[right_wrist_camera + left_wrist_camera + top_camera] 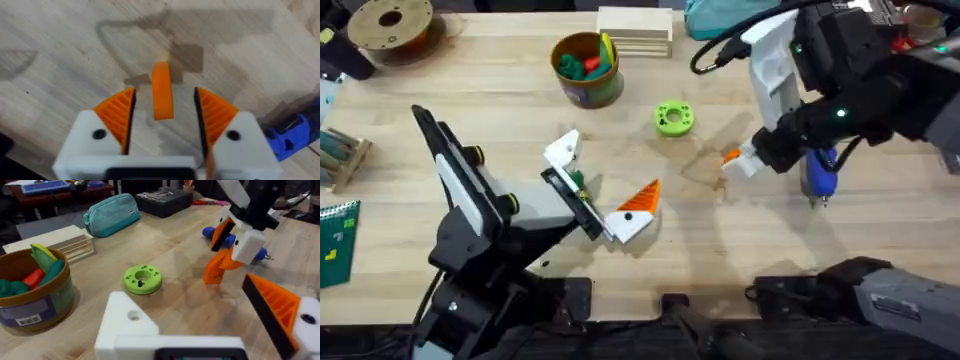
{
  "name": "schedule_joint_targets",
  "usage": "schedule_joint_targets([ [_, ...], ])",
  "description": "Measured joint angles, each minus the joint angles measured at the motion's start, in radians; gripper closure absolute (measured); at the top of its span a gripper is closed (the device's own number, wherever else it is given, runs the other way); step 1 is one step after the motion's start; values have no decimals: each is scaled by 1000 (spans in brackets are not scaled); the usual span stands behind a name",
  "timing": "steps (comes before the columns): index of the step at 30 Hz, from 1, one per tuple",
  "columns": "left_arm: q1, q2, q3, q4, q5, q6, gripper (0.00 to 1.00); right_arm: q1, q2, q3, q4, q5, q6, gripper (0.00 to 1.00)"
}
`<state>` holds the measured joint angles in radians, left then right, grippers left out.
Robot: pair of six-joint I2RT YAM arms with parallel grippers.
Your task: Pick up the gripper from the table and insert it into the empty holder that is missing its gripper. Then pick up a screw, insert it into the mounting hole, and use the screwdriver to tighten it. Finally, clean up the table by picking up the vegetable and placing it into the bucket.
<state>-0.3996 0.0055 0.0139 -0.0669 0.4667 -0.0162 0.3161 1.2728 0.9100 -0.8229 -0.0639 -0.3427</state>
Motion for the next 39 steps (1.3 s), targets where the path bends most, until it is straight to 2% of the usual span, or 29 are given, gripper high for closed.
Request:
schedule_joint_targets([
  [5, 0, 0, 0, 0, 0, 0, 14, 0, 42, 2, -2, 4, -13, 419],
  [9, 0, 0, 0, 0, 0, 0, 14, 0, 51, 2, 1, 7, -19, 536],
  [11, 0, 0, 0, 0, 0, 0, 14, 0, 51, 2, 1, 8, -22, 626],
  [13, 0, 0, 0, 0, 0, 0, 14, 0, 51, 2, 1, 8, -25, 824],
  [15, 0, 0, 0, 0, 0, 0, 14, 0, 51, 4, 5, 12, -25, 974],
  [20, 0, 0, 0, 0, 0, 0, 14, 2, 28, 9, -9, 11, -20, 983],
  [24, 0, 0, 0, 0, 0, 0, 14, -3, -68, 37, -26, -19, 19, 983],
  [28, 0, 0, 0, 0, 0, 0, 14, -56, -178, 45, 81, -210, 78, 983],
  [31, 0, 0, 0, 0, 0, 0, 14, -104, -185, 17, 304, -395, 173, 983],
  [34, 0, 0, 0, 0, 0, 0, 14, -110, -140, -41, 495, -554, 313, 983],
  [39, 0, 0, 0, 0, 0, 0, 14, -71, 10, -93, 613, -756, 545, 984],
])
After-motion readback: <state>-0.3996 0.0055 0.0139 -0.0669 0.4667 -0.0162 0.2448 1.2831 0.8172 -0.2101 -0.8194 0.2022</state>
